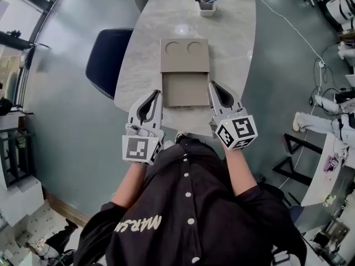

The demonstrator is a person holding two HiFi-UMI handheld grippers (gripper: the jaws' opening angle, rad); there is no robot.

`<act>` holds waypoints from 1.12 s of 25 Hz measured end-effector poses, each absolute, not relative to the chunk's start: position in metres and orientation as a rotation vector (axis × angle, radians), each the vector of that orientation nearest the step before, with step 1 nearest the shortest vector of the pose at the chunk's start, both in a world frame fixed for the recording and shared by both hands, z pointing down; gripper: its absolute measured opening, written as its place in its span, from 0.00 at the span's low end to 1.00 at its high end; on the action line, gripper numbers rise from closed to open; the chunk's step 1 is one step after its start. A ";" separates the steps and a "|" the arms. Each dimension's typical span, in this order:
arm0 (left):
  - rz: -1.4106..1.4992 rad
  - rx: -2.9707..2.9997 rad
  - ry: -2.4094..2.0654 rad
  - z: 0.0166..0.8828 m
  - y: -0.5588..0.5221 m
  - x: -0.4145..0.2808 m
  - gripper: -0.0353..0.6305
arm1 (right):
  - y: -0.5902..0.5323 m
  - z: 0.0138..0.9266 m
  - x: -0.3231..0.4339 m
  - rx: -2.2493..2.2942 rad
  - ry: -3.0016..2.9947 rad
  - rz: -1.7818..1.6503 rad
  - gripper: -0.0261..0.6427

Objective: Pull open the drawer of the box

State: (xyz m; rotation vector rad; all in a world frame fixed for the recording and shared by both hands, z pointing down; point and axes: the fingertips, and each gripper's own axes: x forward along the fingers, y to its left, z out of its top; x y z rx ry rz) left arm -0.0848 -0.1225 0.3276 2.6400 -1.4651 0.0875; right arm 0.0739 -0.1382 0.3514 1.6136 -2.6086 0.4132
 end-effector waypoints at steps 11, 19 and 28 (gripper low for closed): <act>-0.015 2.682 -1.547 0.295 -0.125 -0.106 0.09 | -0.116 0.291 0.097 1.799 -2.627 0.126 0.03; -0.018 2.676 -1.578 0.292 -0.113 -0.114 0.09 | -0.107 0.300 0.110 1.848 -2.565 0.178 0.03; 0.006 2.688 -1.585 0.292 -0.103 -0.112 0.09 | -0.103 0.299 0.096 1.809 -2.575 0.153 0.03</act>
